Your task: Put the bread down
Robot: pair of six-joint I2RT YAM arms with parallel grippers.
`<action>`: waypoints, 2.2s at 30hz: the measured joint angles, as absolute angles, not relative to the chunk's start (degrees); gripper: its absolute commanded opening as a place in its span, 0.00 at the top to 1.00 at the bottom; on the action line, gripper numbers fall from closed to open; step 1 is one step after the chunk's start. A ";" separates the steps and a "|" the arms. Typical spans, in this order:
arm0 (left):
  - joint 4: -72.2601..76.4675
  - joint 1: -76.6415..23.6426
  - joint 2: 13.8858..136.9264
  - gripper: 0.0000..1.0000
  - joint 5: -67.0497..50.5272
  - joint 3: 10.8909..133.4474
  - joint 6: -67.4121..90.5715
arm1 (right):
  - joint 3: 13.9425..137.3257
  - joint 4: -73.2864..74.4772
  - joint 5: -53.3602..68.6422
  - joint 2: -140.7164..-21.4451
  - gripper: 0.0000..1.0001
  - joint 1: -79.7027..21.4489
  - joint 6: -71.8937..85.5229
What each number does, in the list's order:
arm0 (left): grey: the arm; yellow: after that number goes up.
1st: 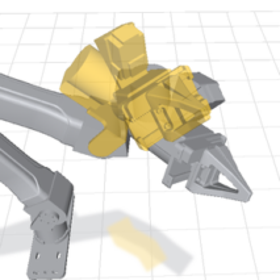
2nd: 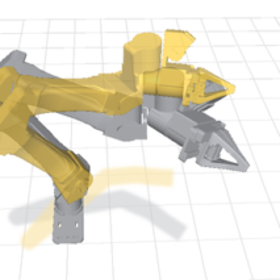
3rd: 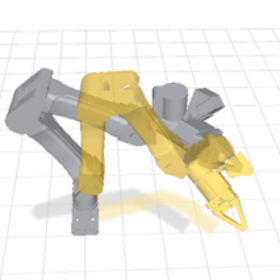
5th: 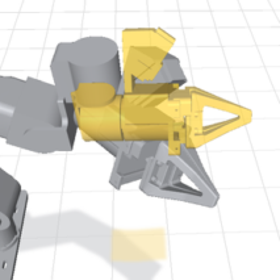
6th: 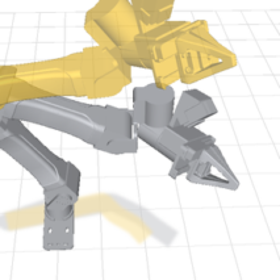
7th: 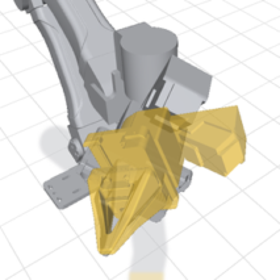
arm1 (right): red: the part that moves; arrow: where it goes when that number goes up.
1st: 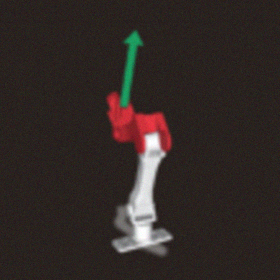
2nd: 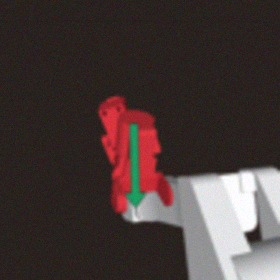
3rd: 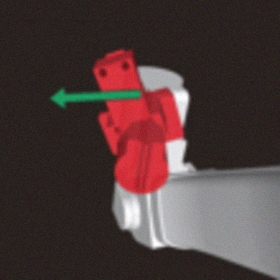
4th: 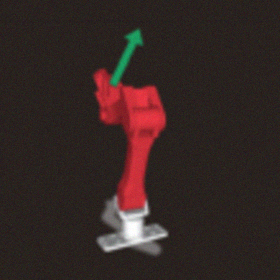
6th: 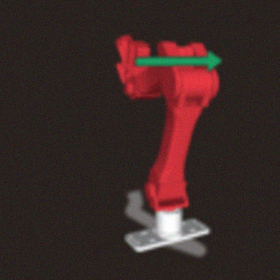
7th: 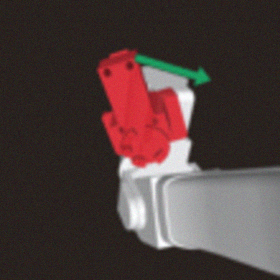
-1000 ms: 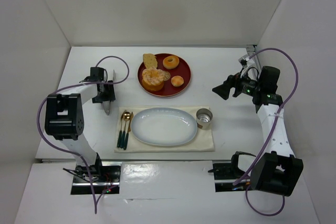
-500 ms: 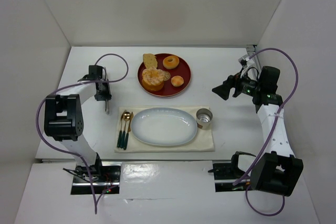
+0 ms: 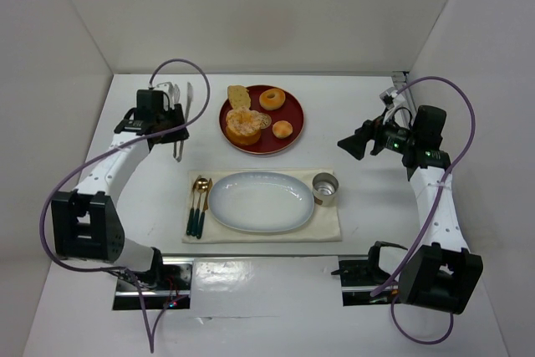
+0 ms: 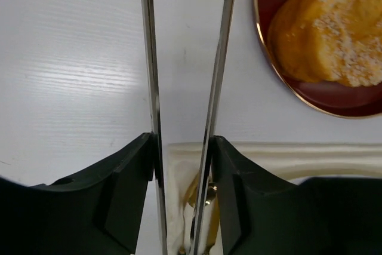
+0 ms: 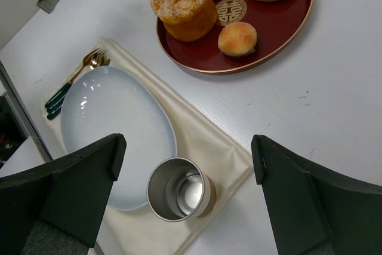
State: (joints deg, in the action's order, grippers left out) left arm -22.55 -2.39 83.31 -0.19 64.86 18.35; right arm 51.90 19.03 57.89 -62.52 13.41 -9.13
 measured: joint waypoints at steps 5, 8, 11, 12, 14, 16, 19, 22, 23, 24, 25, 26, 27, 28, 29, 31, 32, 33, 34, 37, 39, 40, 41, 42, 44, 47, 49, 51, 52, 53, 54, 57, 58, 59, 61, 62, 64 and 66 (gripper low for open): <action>-25.87 -5.93 81.36 0.40 -0.89 65.28 18.52 | 51.90 19.03 57.91 -62.37 0.00 13.41 -9.13; -27.86 -7.84 80.51 0.41 -0.89 65.93 18.59 | 51.88 19.03 57.91 -62.37 0.00 13.41 -9.15; -29.39 -10.15 79.31 0.45 -0.43 67.35 18.61 | 51.90 19.03 57.89 -62.37 0.00 13.41 -9.15; -29.82 -10.98 78.94 0.46 -0.23 68.01 18.55 | 51.88 19.00 57.91 -62.37 0.00 13.41 -9.15; -30.33 -12.47 78.32 0.46 -0.05 69.28 18.50 | 51.90 19.03 57.91 -62.37 0.00 13.41 -9.15; -30.76 -13.93 77.54 0.46 0.16 70.17 18.48 | 51.90 19.03 57.91 -62.37 0.00 13.41 -9.15; -32.86 -16.29 76.75 0.46 0.62 72.55 18.44 | 51.90 19.03 57.89 -62.37 0.00 13.41 -9.15; -34.70 -18.22 76.71 0.46 1.10 75.88 18.50 | 51.90 19.03 57.91 -62.37 0.00 13.41 -9.15; -35.22 -18.98 76.71 0.46 1.13 77.23 18.55 | 51.90 19.03 57.91 -62.37 0.00 13.41 -9.15; -35.48 -19.88 76.71 0.46 1.10 78.61 18.57 | 51.90 19.03 57.91 -62.37 0.00 13.41 -9.15; -35.79 -20.69 76.71 0.46 1.06 79.77 18.63 | 51.90 19.03 57.91 -62.37 0.00 13.41 -9.15; -36.05 -21.63 76.75 0.46 0.99 81.03 18.68 | 51.90 19.03 57.91 -62.37 0.00 13.41 -9.15; -36.07 -22.55 76.84 0.46 0.91 82.11 18.72 | 51.90 19.03 57.91 -62.37 0.00 13.41 -9.15; -36.12 -23.49 76.97 0.46 0.80 83.02 18.90 | 51.88 19.03 57.91 -62.37 0.00 13.41 -9.15; -36.27 -24.36 77.25 0.46 0.73 83.92 19.33 | 51.90 19.03 57.91 -62.37 0.00 13.41 -9.15; -36.45 -26.13 78.63 0.46 0.69 85.78 19.68 | 51.90 19.05 57.91 -62.37 0.00 13.41 -9.15; -36.40 -27.07 79.57 0.46 0.69 86.50 19.77 | 51.90 19.07 57.91 -62.37 0.00 13.41 -9.15; -36.38 -27.97 80.68 0.46 0.67 87.11 19.81 | 51.90 19.09 57.91 -62.37 0.00 13.41 -9.15; -36.49 -28.86 82.00 0.46 0.67 87.66 19.84 | 51.90 19.11 57.91 -62.35 0.00 13.41 -9.15; -36.88 -31.24 85.86 0.46 0.69 89.01 19.86 | 51.90 19.18 57.91 -62.13 0.00 13.41 -9.15; -37.67 -32.69 88.36 0.46 0.69 90.04 19.86 | 51.90 19.20 57.91 -61.93 0.00 13.41 -9.15; -37.98 -33.30 89.67 0.46 0.69 90.72 19.86 | 51.90 19.20 57.91 -61.84 0.00 13.41 -9.15; -38.09 -33.78 90.78 0.46 0.69 91.24 19.86 | 51.90 19.20 57.91 -61.82 0.00 13.41 -9.15; -38.20 -34.37 91.68 0.46 0.71 91.68 19.86 | 51.90 19.20 57.91 -61.80 0.00 13.41 -9.15; -38.24 -35.38 93.14 0.46 0.73 92.23 19.88 | 51.90 19.25 57.91 -61.80 0.00 13.41 -9.15; -38.81 -36.56 94.78 0.46 0.73 92.77 19.84 | 51.90 19.31 57.91 -61.78 0.00 13.41 -9.19; -39.07 -37.39 95.59 0.46 0.89 93.06 19.84 | 51.90 19.31 57.91 -61.78 0.00 13.41 -9.28; -39.42 -37.89 96.33 0.46 1.41 93.23 19.84 | 51.90 19.31 57.91 -61.78 0.00 13.41 -9.32; -39.48 -38.17 96.68 0.45 1.67 93.25 19.84 | 51.90 19.31 57.91 -61.78 0.00 13.41 -9.32; -39.55 -38.35 96.99 0.45 1.89 93.25 19.81 | 51.90 19.33 57.91 -61.78 0.00 13.41 -9.32; -39.55 -38.44 97.21 0.45 2.20 93.25 19.84 | 51.90 19.31 57.91 -61.78 0.00 13.41 -9.32; -39.51 -38.61 97.41 0.44 2.83 93.06 19.81 | 51.90 19.33 57.91 -61.78 0.00 13.41 -9.32; -39.48 -38.61 97.43 0.44 3.03 92.99 19.81 | 51.90 19.33 57.91 -61.78 0.00 13.41 -9.34; -39.46 -38.61 97.47 0.44 3.25 92.97 19.81 | 51.90 19.33 57.91 -61.78 0.00 13.41 -9.34; -39.35 -38.61 97.62 0.44 3.60 92.86 19.81 | 51.90 19.33 57.91 -61.78 0.00 13.41 -9.34; -39.35 -38.61 97.78 0.44 3.81 92.86 19.81 | 51.90 19.33 57.91 -61.78 0.00 13.41 -9.34; -39.27 -38.61 98.41 0.44 4.21 92.84 19.81 | 51.90 19.33 57.91 -61.76 0.00 13.41 -9.34; -38.94 -38.61 99.31 0.43 4.60 92.66 19.81 | 51.90 19.33 57.91 -61.76 0.00 13.41 -9.34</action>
State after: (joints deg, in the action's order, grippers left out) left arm -38.94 -38.61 99.31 4.60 92.66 19.81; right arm 51.90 19.33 57.91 -61.76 13.41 -9.34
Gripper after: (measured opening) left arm 0.571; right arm 0.999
